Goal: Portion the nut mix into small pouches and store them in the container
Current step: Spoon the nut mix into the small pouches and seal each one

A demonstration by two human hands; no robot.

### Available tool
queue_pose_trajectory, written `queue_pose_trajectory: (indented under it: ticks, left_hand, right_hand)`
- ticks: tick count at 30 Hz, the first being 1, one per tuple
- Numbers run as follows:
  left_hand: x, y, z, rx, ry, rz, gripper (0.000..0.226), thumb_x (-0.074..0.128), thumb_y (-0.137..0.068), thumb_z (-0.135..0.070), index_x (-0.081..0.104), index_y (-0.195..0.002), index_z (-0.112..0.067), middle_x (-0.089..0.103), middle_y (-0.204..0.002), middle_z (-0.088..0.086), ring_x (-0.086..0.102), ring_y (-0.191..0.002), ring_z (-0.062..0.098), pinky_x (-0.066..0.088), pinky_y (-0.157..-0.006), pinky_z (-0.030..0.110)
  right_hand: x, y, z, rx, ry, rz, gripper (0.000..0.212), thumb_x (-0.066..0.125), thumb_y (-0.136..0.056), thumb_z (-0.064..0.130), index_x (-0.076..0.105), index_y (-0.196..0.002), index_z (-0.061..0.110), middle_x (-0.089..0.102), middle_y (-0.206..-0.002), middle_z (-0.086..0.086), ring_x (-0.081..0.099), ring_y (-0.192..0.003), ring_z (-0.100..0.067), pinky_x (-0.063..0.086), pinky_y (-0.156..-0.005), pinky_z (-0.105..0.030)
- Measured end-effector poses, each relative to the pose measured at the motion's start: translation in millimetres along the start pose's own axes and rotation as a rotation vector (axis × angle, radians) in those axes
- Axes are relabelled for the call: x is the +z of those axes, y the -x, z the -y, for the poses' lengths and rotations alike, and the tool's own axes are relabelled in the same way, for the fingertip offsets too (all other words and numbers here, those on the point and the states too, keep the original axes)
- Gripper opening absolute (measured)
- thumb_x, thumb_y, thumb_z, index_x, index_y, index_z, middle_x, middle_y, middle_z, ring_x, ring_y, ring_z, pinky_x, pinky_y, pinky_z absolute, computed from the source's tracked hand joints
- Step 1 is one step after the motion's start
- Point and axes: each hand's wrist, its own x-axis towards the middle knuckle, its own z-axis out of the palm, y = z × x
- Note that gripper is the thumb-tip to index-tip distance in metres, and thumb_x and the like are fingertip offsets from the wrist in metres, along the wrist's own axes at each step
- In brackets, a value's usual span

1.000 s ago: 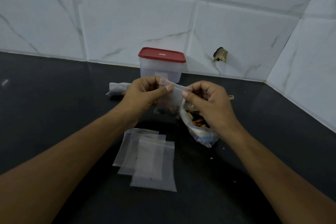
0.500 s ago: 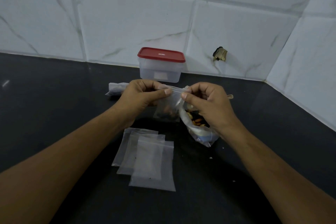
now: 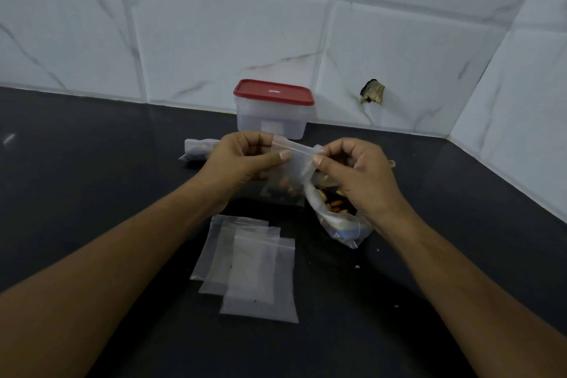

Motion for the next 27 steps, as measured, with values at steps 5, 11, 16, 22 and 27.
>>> queue_pose_trajectory:
  ticks: [5, 11, 16, 22, 27]
  left_hand:
    - [-3.5, -1.4, -0.2, 0.000, 0.070, -0.033, 0.003, 0.072, -0.091, -0.011, 0.072, -0.090, -0.008, 0.076, -0.104, 0.009, 0.074, -0.102, 0.021, 0.062, -0.083, 0.034]
    - [-4.5, -3.6, 2.2, 0.014, 0.119, 0.016, 0.007, 0.070, -0.093, -0.011, 0.067, -0.087, -0.009, 0.073, -0.097, 0.001, 0.071, -0.097, 0.015, 0.058, -0.077, 0.028]
    - [-0.4, -2.1, 3.4, 0.019, 0.066, 0.045, 0.010, 0.071, -0.092, -0.017, 0.073, -0.100, -0.011, 0.075, -0.101, 0.004, 0.071, -0.098, 0.017, 0.058, -0.081, 0.033]
    - [1.0, -1.2, 4.7, 0.029, -0.001, 0.100, 0.023, 0.074, -0.089, -0.016, 0.073, -0.111, -0.009, 0.076, -0.110, 0.008, 0.071, -0.110, 0.023, 0.056, -0.097, 0.044]
    - [1.1, -2.1, 5.2, 0.084, -0.042, 0.078, 0.016, 0.072, -0.091, -0.013, 0.072, -0.102, -0.001, 0.076, -0.105, 0.009, 0.071, -0.108, 0.025, 0.057, -0.096, 0.043]
  right_hand:
    - [-1.3, -0.3, 1.1, 0.006, 0.025, -0.003, 0.002, 0.076, -0.092, 0.013, 0.075, -0.091, 0.014, 0.076, -0.087, -0.004, 0.073, -0.084, -0.018, 0.061, -0.079, -0.032]
    - [1.1, 2.6, 5.1, -0.009, -0.064, 0.060, 0.010, 0.076, -0.093, 0.015, 0.071, -0.102, 0.014, 0.076, -0.094, -0.009, 0.074, -0.086, -0.024, 0.063, -0.076, -0.034]
    - [3.7, 2.2, 3.1, -0.048, -0.016, 0.038, 0.005, 0.072, -0.095, 0.009, 0.074, -0.095, 0.014, 0.075, -0.091, -0.008, 0.072, -0.089, -0.029, 0.062, -0.082, -0.043]
    - [5.7, 2.9, 1.1, -0.073, 0.051, 0.060, 0.004, 0.071, -0.096, 0.013, 0.073, -0.098, 0.016, 0.074, -0.091, -0.003, 0.071, -0.089, -0.023, 0.061, -0.083, -0.039]
    - [4.8, 3.4, 3.4, -0.094, 0.029, 0.083, 0.006, 0.073, -0.095, 0.015, 0.073, -0.100, 0.015, 0.074, -0.093, -0.003, 0.071, -0.089, -0.024, 0.061, -0.079, -0.036]
